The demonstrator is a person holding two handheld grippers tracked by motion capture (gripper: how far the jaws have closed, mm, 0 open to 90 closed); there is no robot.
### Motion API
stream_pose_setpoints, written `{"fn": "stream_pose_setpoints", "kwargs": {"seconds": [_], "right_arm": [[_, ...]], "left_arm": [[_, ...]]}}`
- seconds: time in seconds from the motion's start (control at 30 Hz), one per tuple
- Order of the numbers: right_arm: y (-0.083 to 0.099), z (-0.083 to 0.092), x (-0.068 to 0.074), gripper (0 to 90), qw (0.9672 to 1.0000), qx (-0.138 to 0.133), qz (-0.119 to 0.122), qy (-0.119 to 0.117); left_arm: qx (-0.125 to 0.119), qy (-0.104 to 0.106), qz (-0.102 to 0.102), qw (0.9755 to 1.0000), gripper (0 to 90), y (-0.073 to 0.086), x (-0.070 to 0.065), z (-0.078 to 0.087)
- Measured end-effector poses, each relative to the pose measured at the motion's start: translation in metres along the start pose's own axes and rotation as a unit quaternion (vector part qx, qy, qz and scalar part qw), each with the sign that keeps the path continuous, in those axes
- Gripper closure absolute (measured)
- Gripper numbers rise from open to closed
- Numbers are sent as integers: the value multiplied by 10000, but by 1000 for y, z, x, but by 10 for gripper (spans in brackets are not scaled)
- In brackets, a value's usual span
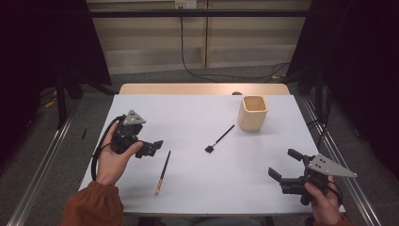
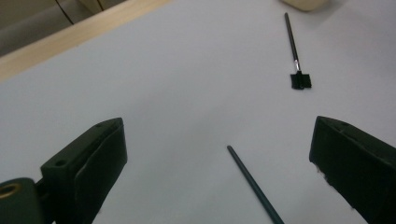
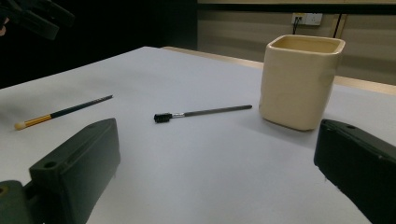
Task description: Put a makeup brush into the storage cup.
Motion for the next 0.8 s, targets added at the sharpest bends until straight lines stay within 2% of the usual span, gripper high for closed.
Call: {"fn": "stream_pose_setpoints", "kwargs": {"seconds": [0.1, 0.27, 0.37, 0.4, 0.53, 0.6, 0.73, 0.8], "right_arm": [[0, 0, 0, 0, 10000, 2, -18, 7], [0, 0, 0, 0, 10000, 6, 4, 10], [0, 0, 0, 0, 10000, 3, -7, 11], [0, 0, 0, 0, 10000, 2, -15, 8], [0, 0, 0, 0, 10000, 13, -17, -1], [1, 0, 0, 0, 10000, 21, -24, 6], [1, -1, -1, 0, 10000, 36, -52, 18], [1, -1, 0, 0, 10000, 37, -44, 2]], "left_arm": [[314, 128, 127, 9993, 51, 3, -3, 0], [701, 150, 270, 9971, 57, 5, -3, -2], [1010, 245, 337, 9940, 57, 11, -2, -4], [1049, 211, 359, 9936, 57, 13, -2, -5], [1392, 281, 488, 9887, 72, 23, -4, -6], [1505, 273, 540, 9868, 71, 27, -5, -8], [1802, 298, 658, 9810, 68, 37, -8, -12], [1870, 300, 672, 9796, 66, 42, -9, -14]]}}
Point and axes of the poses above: each handheld gripper's, and its own axes: z roughly backward along the jaws, y roughly out of its underside, x roughly to its left, the point moved 7 cm from there along -z, roughly forward along the jaws, and after that the axes turned 14 degrees about -x, right-handed, at the moved point
